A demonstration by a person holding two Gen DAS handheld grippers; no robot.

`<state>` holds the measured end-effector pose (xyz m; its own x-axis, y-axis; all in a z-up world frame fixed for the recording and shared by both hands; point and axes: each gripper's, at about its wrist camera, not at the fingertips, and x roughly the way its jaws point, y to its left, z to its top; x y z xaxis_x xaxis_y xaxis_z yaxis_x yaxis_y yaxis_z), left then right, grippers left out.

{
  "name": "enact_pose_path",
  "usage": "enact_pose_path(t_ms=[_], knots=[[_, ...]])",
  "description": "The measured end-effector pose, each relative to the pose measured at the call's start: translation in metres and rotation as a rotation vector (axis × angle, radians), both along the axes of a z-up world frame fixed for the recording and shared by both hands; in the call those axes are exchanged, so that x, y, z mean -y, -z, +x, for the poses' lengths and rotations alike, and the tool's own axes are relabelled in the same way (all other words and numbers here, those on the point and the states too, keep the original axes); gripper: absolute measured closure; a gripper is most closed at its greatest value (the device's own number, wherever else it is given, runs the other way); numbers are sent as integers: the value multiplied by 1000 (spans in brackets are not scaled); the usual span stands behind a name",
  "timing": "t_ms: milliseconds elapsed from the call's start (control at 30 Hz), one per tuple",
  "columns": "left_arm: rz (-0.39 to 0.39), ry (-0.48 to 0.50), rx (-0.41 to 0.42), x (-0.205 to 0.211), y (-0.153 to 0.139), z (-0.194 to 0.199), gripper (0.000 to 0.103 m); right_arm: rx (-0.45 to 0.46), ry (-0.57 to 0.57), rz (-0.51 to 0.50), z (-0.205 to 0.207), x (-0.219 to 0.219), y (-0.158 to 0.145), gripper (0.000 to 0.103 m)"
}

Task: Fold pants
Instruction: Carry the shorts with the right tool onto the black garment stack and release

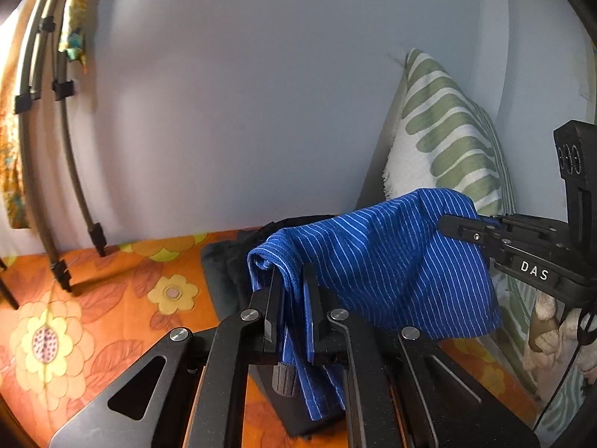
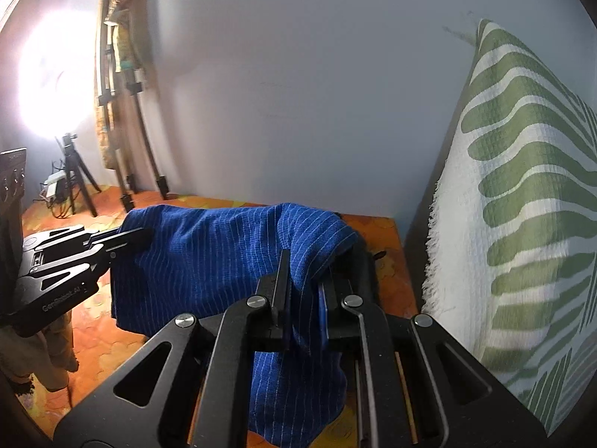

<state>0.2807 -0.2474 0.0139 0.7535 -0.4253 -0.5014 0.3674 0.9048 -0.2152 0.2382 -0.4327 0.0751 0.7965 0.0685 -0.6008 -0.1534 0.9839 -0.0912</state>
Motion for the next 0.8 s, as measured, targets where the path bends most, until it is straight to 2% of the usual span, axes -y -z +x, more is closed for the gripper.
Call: enact_pose_path(t_ms=[333, 567, 633, 800], knots=[[-16, -14, -40, 16, 26, 43, 96, -46, -10, -8, 53, 23, 35, 92], [-18, -25, -97, 13, 45, 71, 96, -100, -42, 33, 76, 40, 59, 92], [-7, -30, -121, 14, 51, 78, 92, -124, -41, 16, 84, 42, 68, 90], [51, -89, -141, 11, 61, 86, 87, -147, 20, -20, 90, 50, 81, 73]])
